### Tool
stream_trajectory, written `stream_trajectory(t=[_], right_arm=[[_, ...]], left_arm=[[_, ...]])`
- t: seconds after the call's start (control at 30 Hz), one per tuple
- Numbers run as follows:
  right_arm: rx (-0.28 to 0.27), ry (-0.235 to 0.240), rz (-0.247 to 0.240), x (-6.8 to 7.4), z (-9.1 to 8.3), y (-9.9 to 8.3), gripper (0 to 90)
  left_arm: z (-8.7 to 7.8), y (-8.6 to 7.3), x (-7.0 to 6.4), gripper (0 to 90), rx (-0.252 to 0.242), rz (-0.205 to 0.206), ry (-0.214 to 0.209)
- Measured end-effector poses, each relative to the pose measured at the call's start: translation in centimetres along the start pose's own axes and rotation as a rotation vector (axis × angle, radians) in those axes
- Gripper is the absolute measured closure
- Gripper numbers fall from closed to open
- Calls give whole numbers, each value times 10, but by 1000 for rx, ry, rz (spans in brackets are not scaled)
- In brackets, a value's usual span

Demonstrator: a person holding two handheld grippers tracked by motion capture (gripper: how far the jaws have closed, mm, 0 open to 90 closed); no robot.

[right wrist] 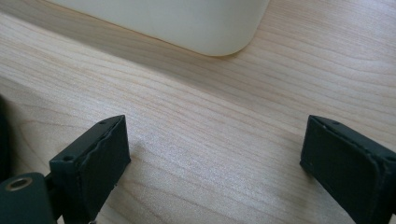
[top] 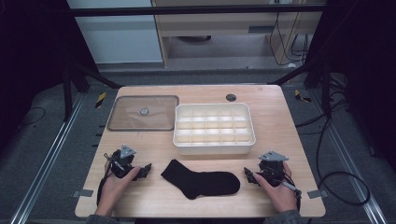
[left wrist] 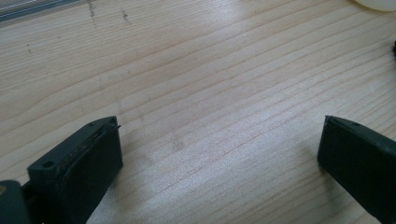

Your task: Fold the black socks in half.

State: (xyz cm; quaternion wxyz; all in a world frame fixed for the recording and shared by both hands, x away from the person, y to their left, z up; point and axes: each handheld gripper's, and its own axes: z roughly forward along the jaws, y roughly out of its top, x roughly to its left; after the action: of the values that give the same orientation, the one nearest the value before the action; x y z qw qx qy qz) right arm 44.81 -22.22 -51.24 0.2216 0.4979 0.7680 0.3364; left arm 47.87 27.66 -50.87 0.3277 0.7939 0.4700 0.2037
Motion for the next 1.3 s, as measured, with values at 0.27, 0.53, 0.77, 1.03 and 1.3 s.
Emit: stream_trajectory(t=[0.27, 0.53, 0.77, 1.03, 1.3], right_arm=[[0, -4, 5, 1, 0, 0, 81], [7, -15, 17, 1, -4, 0, 174], [-6, -39, 8, 13, -28, 2, 307], [75, 58, 3, 27, -48, 16, 447], [121, 141, -18, 36, -57, 34, 533]], left_arm=[[-2, -2, 0, 0, 2, 12, -10], [-15, 3, -12, 47, 44, 16, -66], [-32, 3, -25, 67, 15, 31, -103], [-41, 14, -39, 81, 28, 57, -134], [-41, 28, -58, 86, 97, 133, -166]])
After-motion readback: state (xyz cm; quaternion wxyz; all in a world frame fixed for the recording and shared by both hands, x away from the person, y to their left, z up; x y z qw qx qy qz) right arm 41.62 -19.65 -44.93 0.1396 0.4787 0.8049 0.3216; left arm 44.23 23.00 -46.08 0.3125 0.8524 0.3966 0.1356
